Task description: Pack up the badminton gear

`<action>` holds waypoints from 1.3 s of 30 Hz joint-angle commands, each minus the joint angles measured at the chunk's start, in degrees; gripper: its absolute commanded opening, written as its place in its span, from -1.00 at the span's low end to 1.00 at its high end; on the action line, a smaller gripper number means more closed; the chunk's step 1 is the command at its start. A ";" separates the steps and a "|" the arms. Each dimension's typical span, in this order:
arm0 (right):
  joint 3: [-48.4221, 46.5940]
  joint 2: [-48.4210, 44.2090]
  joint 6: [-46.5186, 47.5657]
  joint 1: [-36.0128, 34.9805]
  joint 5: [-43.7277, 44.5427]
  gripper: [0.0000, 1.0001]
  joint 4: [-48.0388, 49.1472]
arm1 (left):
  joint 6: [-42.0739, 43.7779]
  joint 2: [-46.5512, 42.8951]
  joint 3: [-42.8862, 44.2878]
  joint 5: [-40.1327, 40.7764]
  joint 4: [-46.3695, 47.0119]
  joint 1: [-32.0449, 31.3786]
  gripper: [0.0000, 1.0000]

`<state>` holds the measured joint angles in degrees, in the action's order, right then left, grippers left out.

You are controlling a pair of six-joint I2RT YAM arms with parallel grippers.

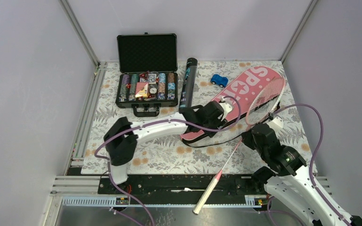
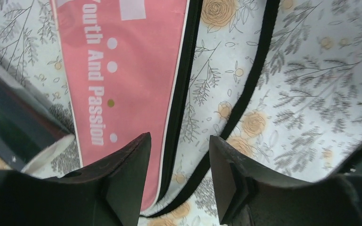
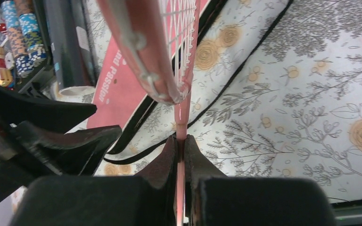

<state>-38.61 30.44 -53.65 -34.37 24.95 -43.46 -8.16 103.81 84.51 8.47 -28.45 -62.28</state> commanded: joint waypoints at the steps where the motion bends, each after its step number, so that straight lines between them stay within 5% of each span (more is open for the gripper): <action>1: 0.53 -2.89 -0.24 0.54 6.43 -1.00 -3.05 | 6.60 5.59 5.13 1.18 4.85 -0.47 0.08; 19: -0.19 -5.48 1.18 0.62 7.79 -1.00 -4.74 | 5.39 22.09 15.00 6.28 7.20 -0.39 0.09; 21: 0.61 -6.59 0.21 0.64 7.52 -1.00 -4.85 | 5.31 22.39 14.82 7.40 7.54 -0.31 -0.12; 25: 0.96 -7.17 -1.19 0.65 5.47 -1.00 -4.90 | 5.57 20.85 13.22 8.35 9.23 -0.37 -0.97; 34: -2.19 -0.32 2.63 2.08 10.40 -1.00 -3.14 | -1.12 9.07 7.82 3.00 14.70 -0.22 -1.00; 39: -2.52 4.00 2.96 9.22 -0.20 -1.00 2.25 | -7.46 6.16 8.11 -0.72 13.74 1.72 -1.00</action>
<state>-39.16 32.80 -51.88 -29.67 29.36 -47.53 -9.15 115.35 92.14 11.79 -18.70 -62.06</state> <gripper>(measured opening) 0.033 0.010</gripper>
